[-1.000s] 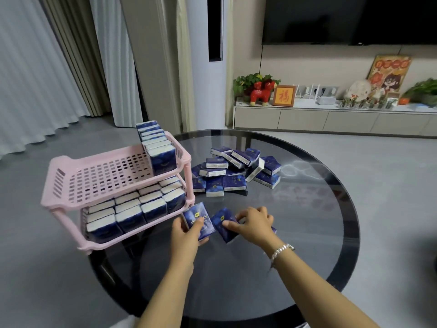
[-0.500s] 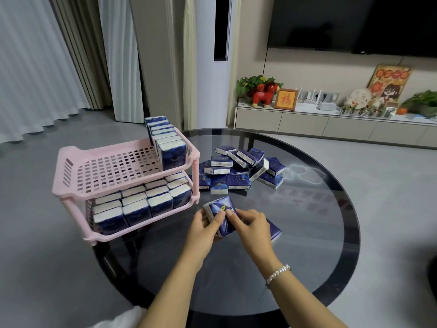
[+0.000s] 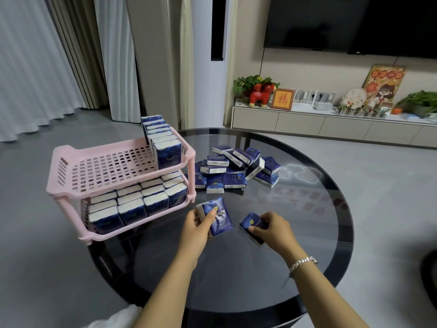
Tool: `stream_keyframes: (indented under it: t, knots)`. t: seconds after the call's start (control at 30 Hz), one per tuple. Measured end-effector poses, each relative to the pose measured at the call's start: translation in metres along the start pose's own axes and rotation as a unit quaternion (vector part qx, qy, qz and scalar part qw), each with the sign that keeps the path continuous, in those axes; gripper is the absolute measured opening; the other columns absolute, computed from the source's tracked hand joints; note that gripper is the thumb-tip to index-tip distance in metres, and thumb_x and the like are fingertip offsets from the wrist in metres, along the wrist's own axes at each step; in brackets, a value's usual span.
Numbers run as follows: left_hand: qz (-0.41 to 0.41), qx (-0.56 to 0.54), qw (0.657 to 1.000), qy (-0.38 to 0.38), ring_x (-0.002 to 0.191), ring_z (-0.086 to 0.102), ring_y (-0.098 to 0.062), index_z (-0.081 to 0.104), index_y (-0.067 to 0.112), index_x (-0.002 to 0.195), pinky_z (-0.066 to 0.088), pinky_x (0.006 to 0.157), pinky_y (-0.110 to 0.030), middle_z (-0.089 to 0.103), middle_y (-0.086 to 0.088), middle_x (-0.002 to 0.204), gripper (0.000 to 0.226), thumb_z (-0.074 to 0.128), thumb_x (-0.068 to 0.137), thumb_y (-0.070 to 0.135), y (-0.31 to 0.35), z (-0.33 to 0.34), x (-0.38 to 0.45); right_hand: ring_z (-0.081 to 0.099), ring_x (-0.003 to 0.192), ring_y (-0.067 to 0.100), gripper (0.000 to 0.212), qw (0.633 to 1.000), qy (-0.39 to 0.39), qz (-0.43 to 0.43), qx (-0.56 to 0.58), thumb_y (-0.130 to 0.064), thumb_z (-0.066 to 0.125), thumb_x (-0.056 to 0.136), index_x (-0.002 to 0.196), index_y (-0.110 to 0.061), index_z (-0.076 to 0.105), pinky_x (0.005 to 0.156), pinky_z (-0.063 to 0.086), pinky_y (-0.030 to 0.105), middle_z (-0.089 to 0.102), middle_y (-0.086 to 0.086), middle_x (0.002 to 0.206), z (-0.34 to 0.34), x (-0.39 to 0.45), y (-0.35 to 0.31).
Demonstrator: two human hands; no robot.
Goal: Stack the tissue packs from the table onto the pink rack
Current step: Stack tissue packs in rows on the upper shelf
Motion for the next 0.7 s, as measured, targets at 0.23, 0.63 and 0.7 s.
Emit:
stream_keyframes:
  t: [0.23,0.63,0.7]
  knots:
    - [0.011,0.016,1.000,0.014,0.090,0.064,-0.010,0.056,0.013,0.111,0.049,0.060,-0.013,0.067,-0.002,0.105,0.024,0.062,0.091,0.023,0.003,-0.003,-0.003,0.064,0.078,0.017,0.030,0.954,0.001,0.006,0.301,-0.019,0.066,0.087,0.114,-0.008,0.058,0.064,0.048,0.021,0.068,0.009,0.094,0.013,-0.015,-0.009]
    - [0.011,0.044,0.991,-0.127,0.102,0.068,-0.021,0.060,0.018,0.120,0.055,0.089,-0.043,0.072,-0.002,0.108,0.055,0.071,0.071,0.040,0.008,0.014,-0.013,0.063,0.082,0.007,0.029,0.907,-0.048,-0.139,0.393,-0.012,0.066,0.085,0.105,-0.031,0.061,0.079,0.055,0.026,0.070,-0.006,0.094,0.020,-0.037,-0.075]
    - [0.019,0.066,0.989,-0.130,0.101,0.068,-0.016,0.059,0.018,0.119,0.056,0.081,-0.031,0.072,0.000,0.110,0.046,0.074,0.076,0.026,0.011,0.009,-0.015,0.065,0.090,0.013,0.035,0.906,-0.088,-0.138,0.390,-0.014,0.068,0.083,0.112,-0.030,0.059,0.082,0.055,0.030,0.068,-0.002,0.102,0.028,-0.037,-0.079]
Point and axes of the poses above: each hand's wrist, its own x-axis towards the middle knuckle, its own z-axis out of the palm, y = z × x, the point moved 10 cm from there along x, towards the middle knuckle
